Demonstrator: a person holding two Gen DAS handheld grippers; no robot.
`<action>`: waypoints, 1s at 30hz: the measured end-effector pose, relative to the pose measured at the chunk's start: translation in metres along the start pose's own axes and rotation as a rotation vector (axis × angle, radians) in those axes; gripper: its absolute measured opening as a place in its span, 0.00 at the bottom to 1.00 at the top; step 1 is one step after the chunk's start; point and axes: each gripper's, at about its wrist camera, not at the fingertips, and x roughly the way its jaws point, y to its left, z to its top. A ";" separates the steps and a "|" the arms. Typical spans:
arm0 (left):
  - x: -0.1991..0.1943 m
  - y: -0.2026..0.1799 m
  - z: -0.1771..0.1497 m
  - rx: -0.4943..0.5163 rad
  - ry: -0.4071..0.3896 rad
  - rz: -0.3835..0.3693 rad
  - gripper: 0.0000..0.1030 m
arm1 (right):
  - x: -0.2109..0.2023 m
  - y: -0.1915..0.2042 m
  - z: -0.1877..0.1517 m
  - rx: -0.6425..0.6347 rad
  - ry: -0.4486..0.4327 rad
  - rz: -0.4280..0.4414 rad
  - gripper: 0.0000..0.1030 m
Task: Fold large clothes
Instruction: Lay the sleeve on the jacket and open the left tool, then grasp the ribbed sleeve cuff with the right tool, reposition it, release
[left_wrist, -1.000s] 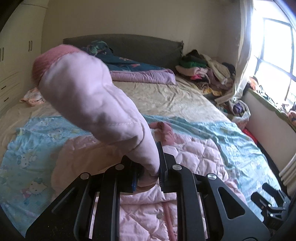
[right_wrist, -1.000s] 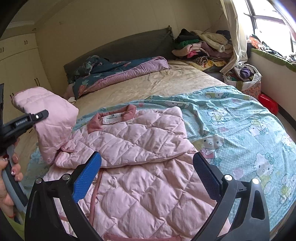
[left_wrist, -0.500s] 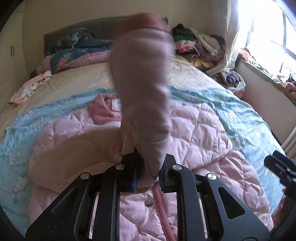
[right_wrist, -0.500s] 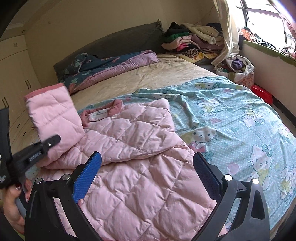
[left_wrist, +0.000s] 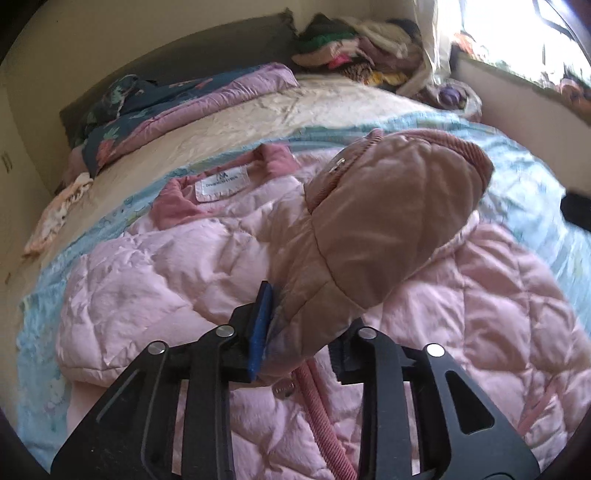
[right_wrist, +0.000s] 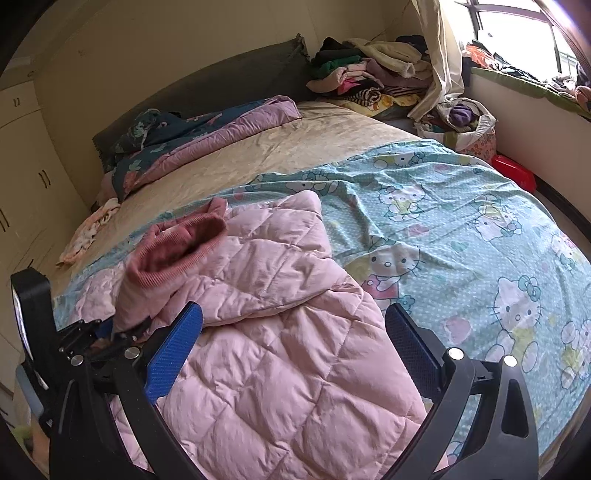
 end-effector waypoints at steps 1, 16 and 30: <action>-0.001 -0.003 -0.001 0.019 0.009 0.005 0.25 | 0.000 0.000 0.000 0.000 0.001 0.000 0.96; -0.043 0.058 -0.019 -0.163 0.037 -0.206 0.91 | 0.007 0.010 -0.003 0.050 0.031 0.053 0.96; -0.072 0.208 -0.047 -0.503 -0.022 -0.067 0.91 | 0.087 0.038 -0.034 0.249 0.215 0.262 0.88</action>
